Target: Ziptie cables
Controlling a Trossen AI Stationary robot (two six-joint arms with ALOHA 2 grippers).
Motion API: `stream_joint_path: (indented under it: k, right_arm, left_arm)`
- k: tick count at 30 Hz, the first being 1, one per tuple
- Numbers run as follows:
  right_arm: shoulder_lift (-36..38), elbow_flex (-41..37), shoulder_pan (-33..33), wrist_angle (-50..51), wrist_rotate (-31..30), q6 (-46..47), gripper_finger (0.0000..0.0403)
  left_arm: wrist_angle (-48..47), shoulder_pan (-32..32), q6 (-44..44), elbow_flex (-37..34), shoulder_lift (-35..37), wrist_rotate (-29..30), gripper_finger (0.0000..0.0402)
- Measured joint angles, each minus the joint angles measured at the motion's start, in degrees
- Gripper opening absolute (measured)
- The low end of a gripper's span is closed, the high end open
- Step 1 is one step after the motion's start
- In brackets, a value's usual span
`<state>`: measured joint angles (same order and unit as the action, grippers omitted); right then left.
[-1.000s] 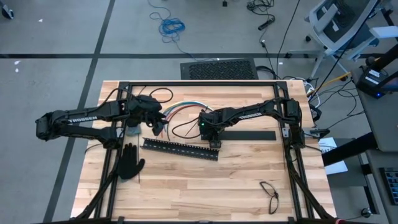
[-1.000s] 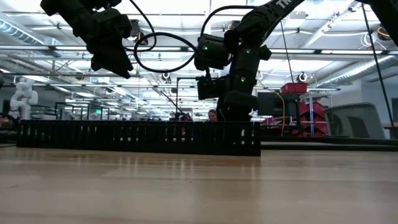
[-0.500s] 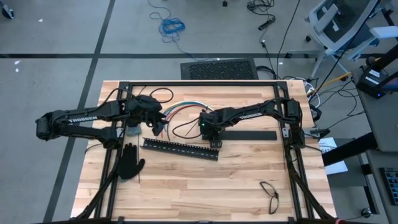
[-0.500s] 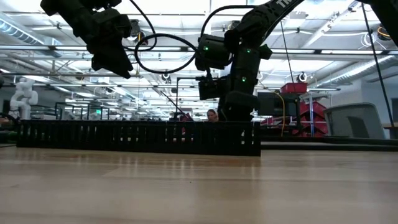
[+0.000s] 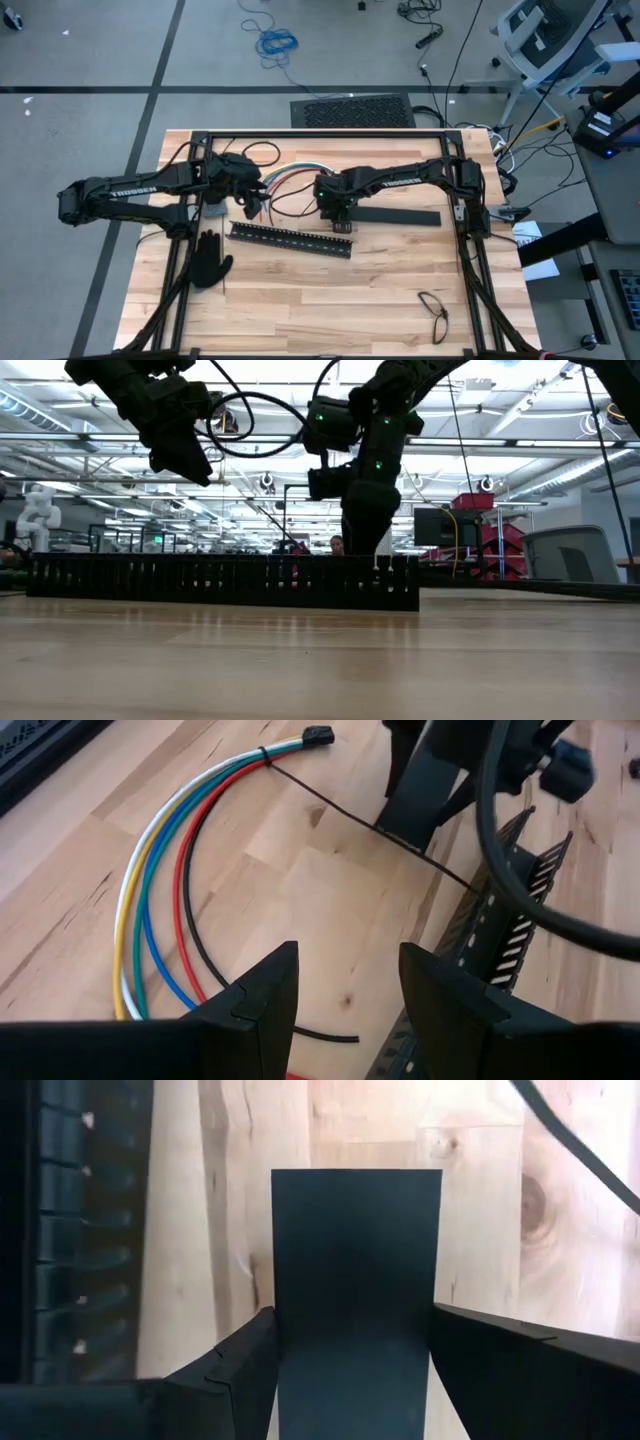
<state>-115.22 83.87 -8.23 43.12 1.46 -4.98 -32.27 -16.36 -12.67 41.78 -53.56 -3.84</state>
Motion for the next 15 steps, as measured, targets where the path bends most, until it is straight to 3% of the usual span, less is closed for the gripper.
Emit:
stream_joint_path:
  k: [15]
  right_arm:
    - [0.16, 4.86, 2.81, 8.58, 1.94, 7.47, 0.0214]
  left_arm:
    - [-1.45, 0.00, 8.09, 0.00, 0.00, 0.00, 0.0169]
